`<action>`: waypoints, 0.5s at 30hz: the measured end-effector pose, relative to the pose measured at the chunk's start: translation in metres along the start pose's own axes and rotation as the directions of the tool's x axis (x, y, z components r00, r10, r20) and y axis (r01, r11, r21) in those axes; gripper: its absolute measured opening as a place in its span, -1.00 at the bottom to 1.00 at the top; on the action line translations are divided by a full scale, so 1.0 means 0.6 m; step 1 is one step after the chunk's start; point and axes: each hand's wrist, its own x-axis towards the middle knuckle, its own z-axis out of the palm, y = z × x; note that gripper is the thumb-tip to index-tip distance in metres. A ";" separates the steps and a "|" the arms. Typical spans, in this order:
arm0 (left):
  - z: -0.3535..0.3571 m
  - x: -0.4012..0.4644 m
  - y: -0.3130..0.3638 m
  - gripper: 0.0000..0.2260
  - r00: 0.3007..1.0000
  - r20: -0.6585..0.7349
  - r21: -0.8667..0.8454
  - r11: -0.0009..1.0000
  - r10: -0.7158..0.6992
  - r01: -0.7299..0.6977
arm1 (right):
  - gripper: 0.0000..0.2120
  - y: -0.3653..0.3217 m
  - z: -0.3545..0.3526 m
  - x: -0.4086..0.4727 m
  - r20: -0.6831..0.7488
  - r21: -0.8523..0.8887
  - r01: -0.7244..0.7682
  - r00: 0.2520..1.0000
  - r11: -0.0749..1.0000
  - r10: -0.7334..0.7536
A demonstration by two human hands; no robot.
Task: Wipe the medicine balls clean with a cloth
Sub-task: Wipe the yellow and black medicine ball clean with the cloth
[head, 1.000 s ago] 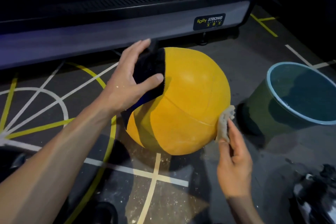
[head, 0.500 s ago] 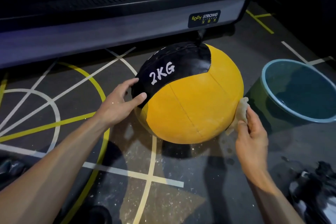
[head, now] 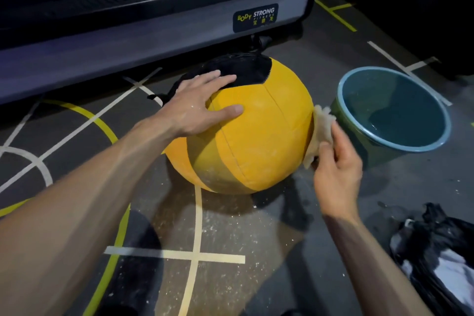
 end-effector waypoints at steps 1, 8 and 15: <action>0.001 0.002 0.001 -0.30 1.000 -0.007 -0.002 1.000 -0.003 0.003 | -0.53 -0.005 0.009 0.013 -0.014 0.016 0.004 1.000 1.000 -0.004; -0.003 0.010 -0.001 -0.31 0.999 -0.011 0.000 0.999 -0.034 0.034 | -0.53 0.034 0.092 -0.079 0.251 -0.094 0.610 0.779 0.787 -0.574; 0.005 0.011 0.009 -0.31 1.000 -0.005 -0.023 0.999 -0.028 0.028 | -0.51 0.043 0.023 0.016 0.134 -0.206 0.414 0.910 0.887 -0.393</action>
